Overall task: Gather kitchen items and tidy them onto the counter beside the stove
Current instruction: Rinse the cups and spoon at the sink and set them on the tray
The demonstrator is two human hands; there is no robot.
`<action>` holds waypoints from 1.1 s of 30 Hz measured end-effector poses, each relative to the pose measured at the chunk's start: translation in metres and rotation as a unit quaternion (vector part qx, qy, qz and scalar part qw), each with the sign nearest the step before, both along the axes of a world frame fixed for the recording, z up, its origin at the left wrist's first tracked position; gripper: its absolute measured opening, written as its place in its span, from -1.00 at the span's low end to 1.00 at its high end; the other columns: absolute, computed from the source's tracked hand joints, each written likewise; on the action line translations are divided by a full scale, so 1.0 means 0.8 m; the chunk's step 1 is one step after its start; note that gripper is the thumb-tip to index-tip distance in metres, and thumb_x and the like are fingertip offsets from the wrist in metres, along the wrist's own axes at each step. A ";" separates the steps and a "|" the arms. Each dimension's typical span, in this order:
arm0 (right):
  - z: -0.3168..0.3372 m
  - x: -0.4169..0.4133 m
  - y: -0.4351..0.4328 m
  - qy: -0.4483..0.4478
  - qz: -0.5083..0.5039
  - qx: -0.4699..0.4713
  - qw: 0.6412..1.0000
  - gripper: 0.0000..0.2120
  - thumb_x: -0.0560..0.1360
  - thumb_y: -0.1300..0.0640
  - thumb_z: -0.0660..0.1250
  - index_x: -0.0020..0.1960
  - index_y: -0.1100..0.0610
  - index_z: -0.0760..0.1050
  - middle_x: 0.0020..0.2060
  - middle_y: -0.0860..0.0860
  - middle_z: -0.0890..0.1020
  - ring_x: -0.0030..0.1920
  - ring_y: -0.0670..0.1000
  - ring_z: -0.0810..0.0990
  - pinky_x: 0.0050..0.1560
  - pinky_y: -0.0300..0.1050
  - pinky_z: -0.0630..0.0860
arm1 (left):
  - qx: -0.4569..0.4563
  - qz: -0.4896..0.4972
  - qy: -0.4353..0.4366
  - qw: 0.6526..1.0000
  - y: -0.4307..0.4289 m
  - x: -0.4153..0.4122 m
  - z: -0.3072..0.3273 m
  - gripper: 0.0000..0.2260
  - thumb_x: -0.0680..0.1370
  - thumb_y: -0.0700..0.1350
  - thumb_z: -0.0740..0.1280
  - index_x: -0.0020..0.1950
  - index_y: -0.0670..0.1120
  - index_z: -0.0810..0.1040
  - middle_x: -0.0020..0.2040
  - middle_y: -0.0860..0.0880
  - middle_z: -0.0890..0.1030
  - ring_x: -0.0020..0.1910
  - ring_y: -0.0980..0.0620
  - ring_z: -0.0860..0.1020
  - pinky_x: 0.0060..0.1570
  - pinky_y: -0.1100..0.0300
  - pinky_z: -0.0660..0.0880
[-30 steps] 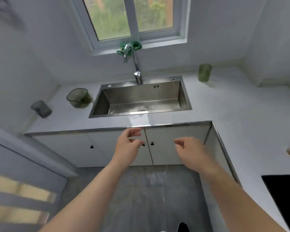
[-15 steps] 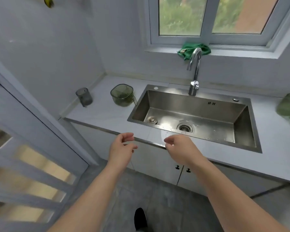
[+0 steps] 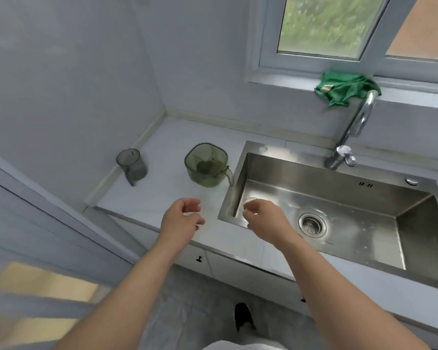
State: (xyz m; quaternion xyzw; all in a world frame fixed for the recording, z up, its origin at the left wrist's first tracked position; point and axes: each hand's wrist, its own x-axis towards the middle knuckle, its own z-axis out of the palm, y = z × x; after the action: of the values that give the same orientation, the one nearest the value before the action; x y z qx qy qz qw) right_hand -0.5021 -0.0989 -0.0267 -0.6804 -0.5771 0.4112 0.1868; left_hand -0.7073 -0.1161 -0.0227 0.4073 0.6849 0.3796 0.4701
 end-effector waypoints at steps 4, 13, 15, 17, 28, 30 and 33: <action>-0.032 -0.022 0.093 0.075 -0.075 -0.031 0.994 -0.75 0.56 0.01 0.29 0.19 0.06 0.55 -0.04 -0.06 0.67 -0.20 0.04 0.71 -0.14 0.00 0.63 | -0.016 0.004 0.007 1.000 0.061 -0.023 -0.015 -0.70 0.50 -0.37 0.31 0.09 -0.02 0.56 0.04 0.00 0.62 -0.06 -0.05 0.67 -0.15 0.18 0.56; -0.085 -0.057 0.263 0.074 -0.095 -0.063 0.991 -0.46 0.54 -0.17 0.28 0.41 0.09 0.36 0.18 0.00 0.58 -0.24 0.01 0.68 -0.24 -0.13 0.51 | -0.050 0.039 0.056 0.996 0.170 -0.089 -0.011 -0.70 0.50 -0.37 0.30 0.15 -0.06 0.55 0.05 -0.04 0.60 -0.09 -0.08 0.67 -0.08 0.08 0.57; -0.093 -0.067 0.278 0.041 -0.076 -0.085 0.993 -0.53 0.54 -0.16 0.27 0.31 0.11 0.42 -0.02 -0.01 0.63 -0.25 0.04 0.69 -0.26 -0.12 0.52 | -0.051 0.073 0.049 0.995 0.187 -0.110 -0.017 -0.72 0.52 -0.35 0.28 0.17 -0.07 0.54 0.04 -0.04 0.59 -0.17 -0.04 0.65 -0.09 0.09 0.56; -0.103 -0.075 0.282 0.020 -0.058 -0.112 0.992 -0.62 0.55 -0.15 0.25 0.13 0.15 0.46 -0.14 0.03 0.62 -0.27 0.07 0.69 -0.33 -0.10 0.53 | -0.054 0.116 0.043 0.991 0.201 -0.133 -0.026 -0.74 0.55 -0.31 0.30 0.21 -0.09 0.51 0.06 -0.06 0.56 -0.19 -0.03 0.64 -0.09 0.07 0.56; -0.125 -0.126 0.252 0.186 -0.172 -0.217 0.943 -0.56 0.49 -0.25 0.32 -0.22 0.14 0.54 -0.32 0.04 0.53 -0.45 -0.01 0.38 -0.35 -0.16 0.44 | -0.145 0.248 -0.039 0.957 0.281 -0.258 -0.080 -0.55 0.62 0.07 0.27 0.34 -0.25 0.39 -0.13 -0.22 0.57 -0.32 -0.05 0.54 -0.31 0.06 0.57; -0.117 -0.141 0.242 0.222 -0.213 -0.203 0.930 -0.58 0.46 -0.25 0.35 -0.22 0.13 0.53 -0.29 0.06 0.52 -0.45 -0.01 0.32 -0.35 -0.16 0.39 | -0.187 0.217 -0.084 0.954 0.288 -0.268 -0.082 -0.61 0.64 0.14 0.20 0.19 -0.19 0.44 -0.19 -0.16 0.48 -0.26 -0.07 0.54 -0.22 0.02 0.56; -0.092 -0.163 0.225 0.292 -0.277 -0.154 0.902 -0.65 0.47 -0.16 0.39 -0.23 0.13 0.51 -0.31 0.05 0.51 -0.45 -0.02 0.24 -0.35 -0.15 0.26 | -0.230 0.168 -0.107 0.953 0.294 -0.287 -0.089 -0.60 0.65 0.16 0.16 0.05 -0.19 0.45 -0.20 -0.14 0.43 -0.28 -0.09 0.51 -0.25 0.00 0.56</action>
State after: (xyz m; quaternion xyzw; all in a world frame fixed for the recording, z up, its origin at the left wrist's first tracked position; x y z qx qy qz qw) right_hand -0.6325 0.0814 -0.1005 -0.6826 -0.2145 0.6071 0.3457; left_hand -0.9365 0.1193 -0.0940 0.1243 0.7578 0.3265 0.5511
